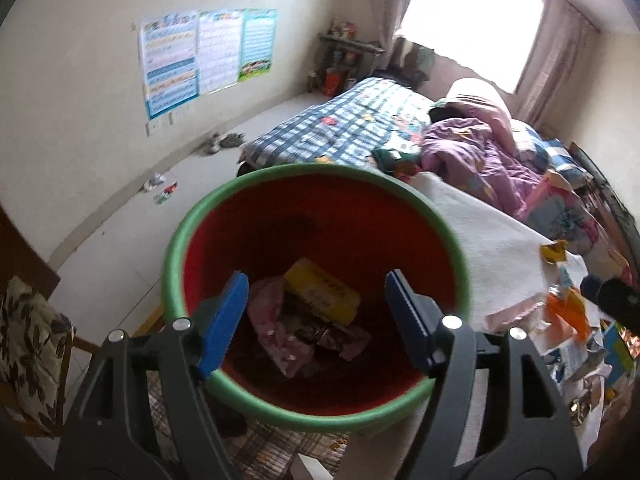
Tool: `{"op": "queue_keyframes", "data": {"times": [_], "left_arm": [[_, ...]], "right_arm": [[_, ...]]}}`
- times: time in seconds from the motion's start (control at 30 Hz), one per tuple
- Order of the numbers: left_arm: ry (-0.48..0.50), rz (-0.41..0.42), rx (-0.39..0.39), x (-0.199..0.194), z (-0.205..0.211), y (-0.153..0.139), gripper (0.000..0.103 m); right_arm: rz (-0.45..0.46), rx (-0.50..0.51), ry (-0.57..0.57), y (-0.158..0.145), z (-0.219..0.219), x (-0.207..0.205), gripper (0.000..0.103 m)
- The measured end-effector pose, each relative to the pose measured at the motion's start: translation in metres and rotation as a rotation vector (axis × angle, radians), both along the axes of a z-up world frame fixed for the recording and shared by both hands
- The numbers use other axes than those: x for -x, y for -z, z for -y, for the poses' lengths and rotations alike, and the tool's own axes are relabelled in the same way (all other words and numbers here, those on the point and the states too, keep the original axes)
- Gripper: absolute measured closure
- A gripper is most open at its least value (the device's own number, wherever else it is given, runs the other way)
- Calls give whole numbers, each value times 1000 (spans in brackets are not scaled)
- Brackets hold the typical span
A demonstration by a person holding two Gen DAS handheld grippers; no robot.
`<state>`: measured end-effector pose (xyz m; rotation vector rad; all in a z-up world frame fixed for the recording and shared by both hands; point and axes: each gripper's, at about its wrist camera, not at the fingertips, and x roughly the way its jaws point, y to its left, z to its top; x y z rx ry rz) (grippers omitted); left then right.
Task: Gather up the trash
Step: 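Grasp yellow snack bag with left tool while right tool reaches pink box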
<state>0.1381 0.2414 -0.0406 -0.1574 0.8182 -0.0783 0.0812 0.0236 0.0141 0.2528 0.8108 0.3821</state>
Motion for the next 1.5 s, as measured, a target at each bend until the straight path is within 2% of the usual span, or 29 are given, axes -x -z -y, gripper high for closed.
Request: {"op": "queue_keyframes", "data": {"times": [0.2,0.3,0.47,0.53,0.6,0.73,0.97,1.17,1.23,1.33,1.4,1.43,1.47,1.5], "left_arm": [[113,-8,21,12,45,-3,33],[212,-59,71,25,80,3,33],[363,-144,57,51,134,23,33],[407,-186,77,58,152,31,33],[426,-218,95,64,163,36,33],[454,-221,75,74,174,34,33],[485,-274,27,108,165,41,33],[426,-330,10,136,170,61,34],[401,-330,24,140,174,64,39],[366,-322,4,144,180,71,50],[335,-294,-29,147,182,70,61],[325,-295,-25,148,181,71,74],[306,-300,-14,149,179,71,80],[296,-300,-4,150,177,70,81]], "right_arm": [[3,39,139,3,57,26,22],[-13,53,213,11,85,39,19],[-87,4,311,30,127,57,19],[-94,2,342,32,142,67,19],[-88,12,369,29,154,76,19],[-80,18,411,24,177,94,19],[-102,24,431,25,213,119,19],[-120,30,413,27,234,132,19],[-130,36,403,30,238,136,19],[-156,36,391,37,246,143,19],[-176,37,383,44,251,149,19],[-183,39,381,46,253,151,19],[-190,43,379,49,255,152,19],[-199,48,378,52,258,154,19]]}}
